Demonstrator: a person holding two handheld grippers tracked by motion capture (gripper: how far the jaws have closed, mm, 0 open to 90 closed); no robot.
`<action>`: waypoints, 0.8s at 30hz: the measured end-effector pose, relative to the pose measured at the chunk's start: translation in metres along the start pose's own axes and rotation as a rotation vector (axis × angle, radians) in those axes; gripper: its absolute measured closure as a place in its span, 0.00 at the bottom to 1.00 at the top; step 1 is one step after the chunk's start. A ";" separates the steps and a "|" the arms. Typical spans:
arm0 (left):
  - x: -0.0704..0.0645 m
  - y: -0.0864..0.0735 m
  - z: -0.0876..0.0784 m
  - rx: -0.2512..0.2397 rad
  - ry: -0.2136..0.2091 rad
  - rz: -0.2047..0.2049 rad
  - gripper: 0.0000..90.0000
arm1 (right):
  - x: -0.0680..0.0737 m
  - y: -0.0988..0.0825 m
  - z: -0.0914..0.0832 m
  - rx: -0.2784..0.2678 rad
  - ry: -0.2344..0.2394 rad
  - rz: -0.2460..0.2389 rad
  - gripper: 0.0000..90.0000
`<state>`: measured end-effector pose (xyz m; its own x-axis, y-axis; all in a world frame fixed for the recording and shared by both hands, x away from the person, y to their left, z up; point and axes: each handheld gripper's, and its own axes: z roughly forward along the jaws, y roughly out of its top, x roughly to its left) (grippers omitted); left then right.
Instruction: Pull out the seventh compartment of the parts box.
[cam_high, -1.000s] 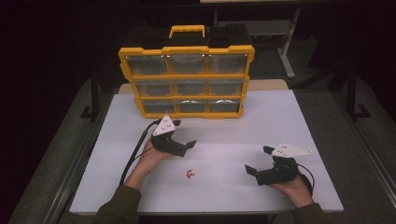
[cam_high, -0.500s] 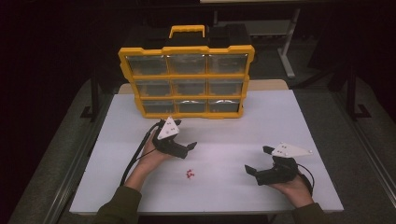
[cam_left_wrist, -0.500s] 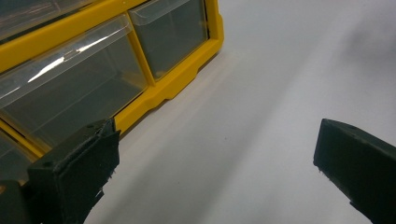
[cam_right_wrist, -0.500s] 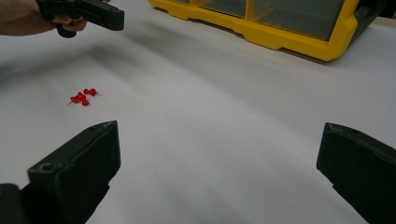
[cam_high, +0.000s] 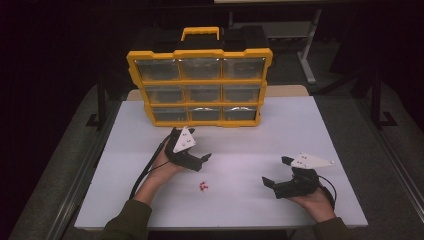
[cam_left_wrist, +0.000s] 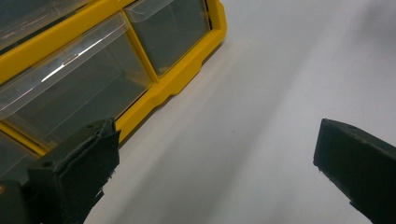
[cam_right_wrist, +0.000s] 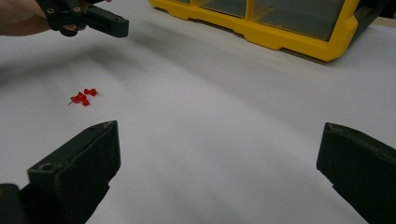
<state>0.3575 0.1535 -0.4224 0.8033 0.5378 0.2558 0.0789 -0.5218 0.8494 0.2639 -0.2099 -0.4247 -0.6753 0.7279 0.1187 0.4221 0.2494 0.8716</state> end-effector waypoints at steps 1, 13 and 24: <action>0.000 0.000 0.000 0.000 0.000 0.000 0.00 | 0.000 0.000 0.000 0.000 0.000 0.000 0.00; -0.004 0.001 0.002 0.017 0.018 0.053 0.00 | 0.000 0.000 0.000 0.000 0.002 0.001 0.00; -0.007 0.001 0.002 0.031 0.044 0.102 0.00 | 0.000 0.000 0.000 -0.001 0.001 0.002 0.00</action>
<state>0.3538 0.1478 -0.4241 0.7816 0.5088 0.3608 0.0164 -0.5951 0.8035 0.2640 -0.2097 -0.4247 -0.6754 0.7274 0.1209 0.4227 0.2476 0.8718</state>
